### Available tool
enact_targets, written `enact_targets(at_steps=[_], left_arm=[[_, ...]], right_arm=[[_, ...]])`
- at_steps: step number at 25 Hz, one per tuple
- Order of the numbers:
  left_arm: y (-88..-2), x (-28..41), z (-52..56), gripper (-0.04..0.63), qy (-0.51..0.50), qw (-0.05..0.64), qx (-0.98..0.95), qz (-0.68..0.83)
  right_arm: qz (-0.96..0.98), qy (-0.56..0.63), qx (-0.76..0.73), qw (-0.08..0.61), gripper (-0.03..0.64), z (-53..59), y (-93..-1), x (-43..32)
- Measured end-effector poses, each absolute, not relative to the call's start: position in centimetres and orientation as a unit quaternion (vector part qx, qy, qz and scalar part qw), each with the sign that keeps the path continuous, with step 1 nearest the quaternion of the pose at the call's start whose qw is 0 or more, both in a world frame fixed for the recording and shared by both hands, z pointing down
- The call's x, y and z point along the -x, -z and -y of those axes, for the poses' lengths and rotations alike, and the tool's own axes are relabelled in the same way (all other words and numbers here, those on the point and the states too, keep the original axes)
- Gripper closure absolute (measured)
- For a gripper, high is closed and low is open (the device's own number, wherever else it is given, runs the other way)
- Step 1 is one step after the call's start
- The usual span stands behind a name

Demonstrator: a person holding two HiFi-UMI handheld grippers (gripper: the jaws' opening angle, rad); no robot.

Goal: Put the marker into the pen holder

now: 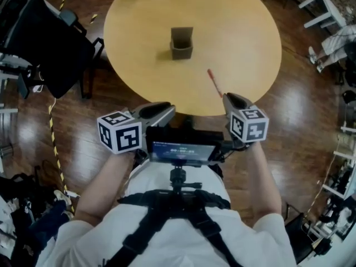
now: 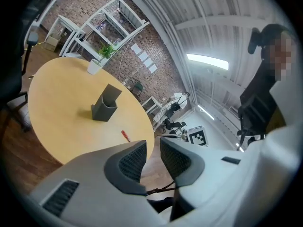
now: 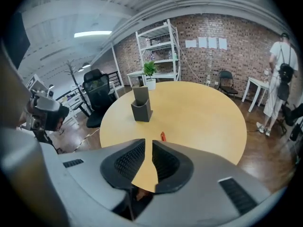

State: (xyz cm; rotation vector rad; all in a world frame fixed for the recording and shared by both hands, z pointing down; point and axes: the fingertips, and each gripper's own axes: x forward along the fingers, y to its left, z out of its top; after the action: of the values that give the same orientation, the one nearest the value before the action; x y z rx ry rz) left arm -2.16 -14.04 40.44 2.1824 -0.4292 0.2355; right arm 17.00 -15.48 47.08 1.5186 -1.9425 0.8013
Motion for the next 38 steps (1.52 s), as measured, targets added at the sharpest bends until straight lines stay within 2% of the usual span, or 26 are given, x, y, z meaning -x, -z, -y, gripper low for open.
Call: enact_targets(at_steps=[6,19,27,33,35,38], left_arm=[[-40.5,2.1,14.8,0.497,-0.072,0.442,-0.869,0.212],[-42.2,3.2,16.8,0.497,-0.071,0.458,-0.850,0.252],[-41.9,3.6,17.4,0.497,-0.075,0.465,-0.844,0.257],[-42.0,3.3,17.0,0.497,-0.076,0.463,-0.844,0.258],[-42.0,3.3,16.9,0.497,-0.078,0.464,-0.844,0.257],[-42.0,3.2,16.7,0.497,-0.084,0.465,-0.844,0.254]], right_arm=[[0.735,-0.299,-0.508,0.335,0.509,18.2,-50.5,-17.2],[0.708,-0.328,-0.437,0.446,0.508,28.1,-58.5,-16.1],[0.692,-0.332,-0.398,0.503,0.508,29.9,-61.0,-15.0],[0.687,-0.338,-0.389,0.512,0.513,29.5,-62.2,-14.7],[0.689,-0.333,-0.388,0.514,0.548,29.3,-62.4,-14.6],[0.699,-0.330,-0.387,0.503,0.549,29.0,-62.3,-14.1]])
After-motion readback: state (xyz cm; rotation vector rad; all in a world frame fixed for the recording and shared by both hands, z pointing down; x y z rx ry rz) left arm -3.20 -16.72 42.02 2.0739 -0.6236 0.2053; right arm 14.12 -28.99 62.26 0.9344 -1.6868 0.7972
